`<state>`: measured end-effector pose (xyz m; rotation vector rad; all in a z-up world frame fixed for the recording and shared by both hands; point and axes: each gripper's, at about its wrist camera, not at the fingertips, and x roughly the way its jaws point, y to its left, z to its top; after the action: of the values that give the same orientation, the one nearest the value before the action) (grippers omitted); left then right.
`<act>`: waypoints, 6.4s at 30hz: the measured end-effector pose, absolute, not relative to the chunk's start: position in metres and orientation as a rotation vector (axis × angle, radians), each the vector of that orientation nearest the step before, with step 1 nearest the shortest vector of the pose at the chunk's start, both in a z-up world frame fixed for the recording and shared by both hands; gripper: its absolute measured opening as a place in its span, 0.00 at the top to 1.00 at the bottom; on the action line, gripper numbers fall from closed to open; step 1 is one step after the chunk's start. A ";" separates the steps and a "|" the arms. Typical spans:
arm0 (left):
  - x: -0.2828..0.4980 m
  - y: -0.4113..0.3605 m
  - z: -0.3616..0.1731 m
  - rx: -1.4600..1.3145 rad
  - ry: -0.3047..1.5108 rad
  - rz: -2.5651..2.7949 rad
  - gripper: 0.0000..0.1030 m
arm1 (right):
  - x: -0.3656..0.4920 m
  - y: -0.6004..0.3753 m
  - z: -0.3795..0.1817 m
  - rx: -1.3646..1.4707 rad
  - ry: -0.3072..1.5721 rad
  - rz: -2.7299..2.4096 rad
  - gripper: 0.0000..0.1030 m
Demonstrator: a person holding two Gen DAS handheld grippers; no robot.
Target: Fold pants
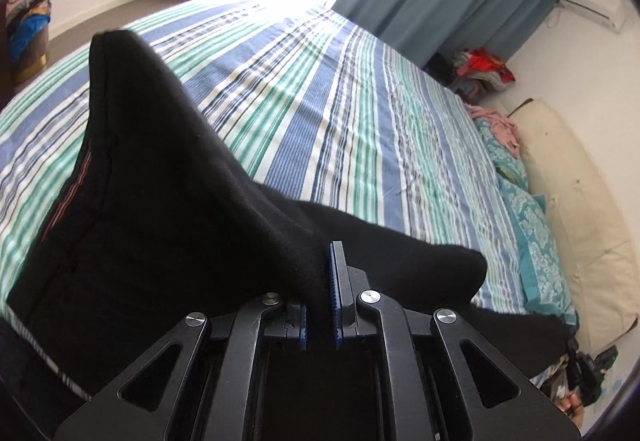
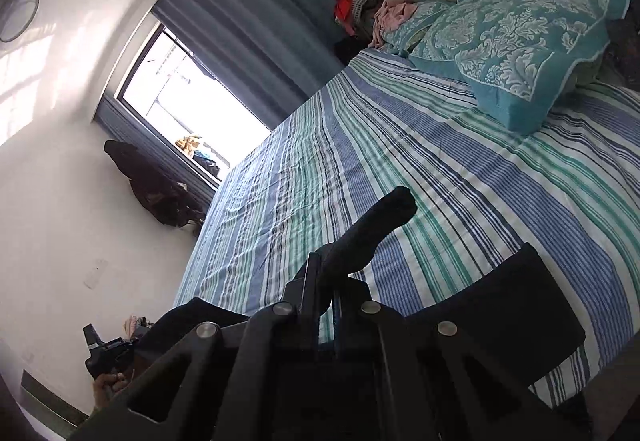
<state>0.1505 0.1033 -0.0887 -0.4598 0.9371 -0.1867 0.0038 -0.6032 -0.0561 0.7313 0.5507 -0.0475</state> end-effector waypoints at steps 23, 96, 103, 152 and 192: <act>0.085 0.061 -0.164 -0.449 1.183 -0.227 0.93 | -0.028 -0.645 -0.167 0.667 0.953 -0.395 0.95; 0.146 0.076 -0.143 -0.036 1.021 -0.028 0.07 | 0.041 -0.384 -0.207 0.166 0.961 -0.091 0.00; 0.163 0.118 -0.184 -0.022 1.100 0.115 0.05 | 0.042 -0.384 -0.208 0.162 0.958 -0.096 0.00; 0.130 0.066 -0.165 -0.028 1.104 -0.029 0.05 | 0.044 -0.381 -0.210 0.151 0.947 -0.118 0.00; 0.106 -0.006 -0.171 0.053 1.148 -0.202 0.05 | 0.031 -0.687 -0.169 0.308 1.068 -0.295 0.00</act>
<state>0.1064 -0.0056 -0.1713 0.0535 1.1476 -0.2015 0.0305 -0.6873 -0.1694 0.3080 1.0684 -0.2946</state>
